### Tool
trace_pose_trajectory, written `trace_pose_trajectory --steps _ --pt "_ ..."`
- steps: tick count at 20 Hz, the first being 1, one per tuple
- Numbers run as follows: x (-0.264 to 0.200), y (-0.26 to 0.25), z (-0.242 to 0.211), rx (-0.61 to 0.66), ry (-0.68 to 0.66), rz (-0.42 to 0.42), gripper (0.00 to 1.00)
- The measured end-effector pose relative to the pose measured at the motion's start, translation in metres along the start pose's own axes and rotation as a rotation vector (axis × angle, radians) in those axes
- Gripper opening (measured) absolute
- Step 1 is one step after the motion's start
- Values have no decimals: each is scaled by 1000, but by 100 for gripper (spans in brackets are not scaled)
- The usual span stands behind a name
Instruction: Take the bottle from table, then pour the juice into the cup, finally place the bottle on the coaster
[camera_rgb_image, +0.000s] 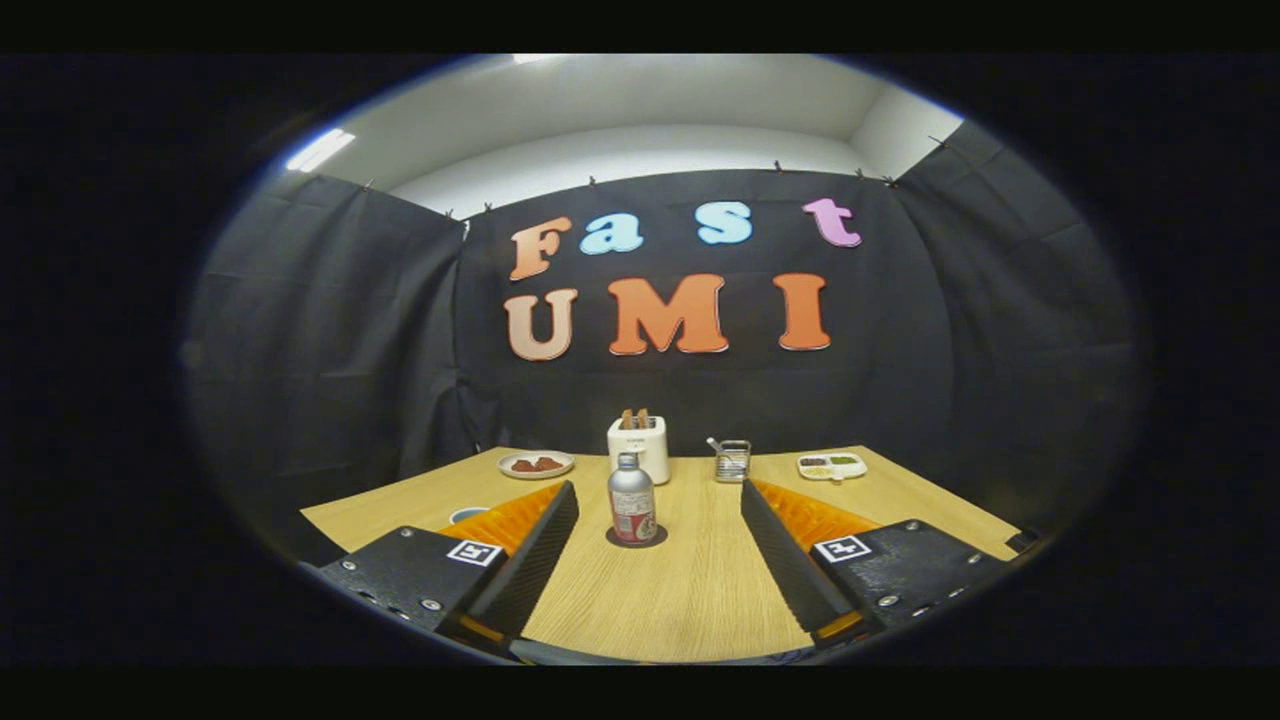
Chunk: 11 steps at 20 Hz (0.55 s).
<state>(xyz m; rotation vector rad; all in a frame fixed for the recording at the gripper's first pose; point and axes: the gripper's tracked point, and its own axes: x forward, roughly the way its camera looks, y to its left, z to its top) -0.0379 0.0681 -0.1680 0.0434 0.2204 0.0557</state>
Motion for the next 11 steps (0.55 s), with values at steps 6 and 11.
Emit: trace_pose_trajectory --steps 6,11 --pt "-4 -15 3 -13 -34 -33 98" --pt "-8 -15 6 -38 -62 -42 98"
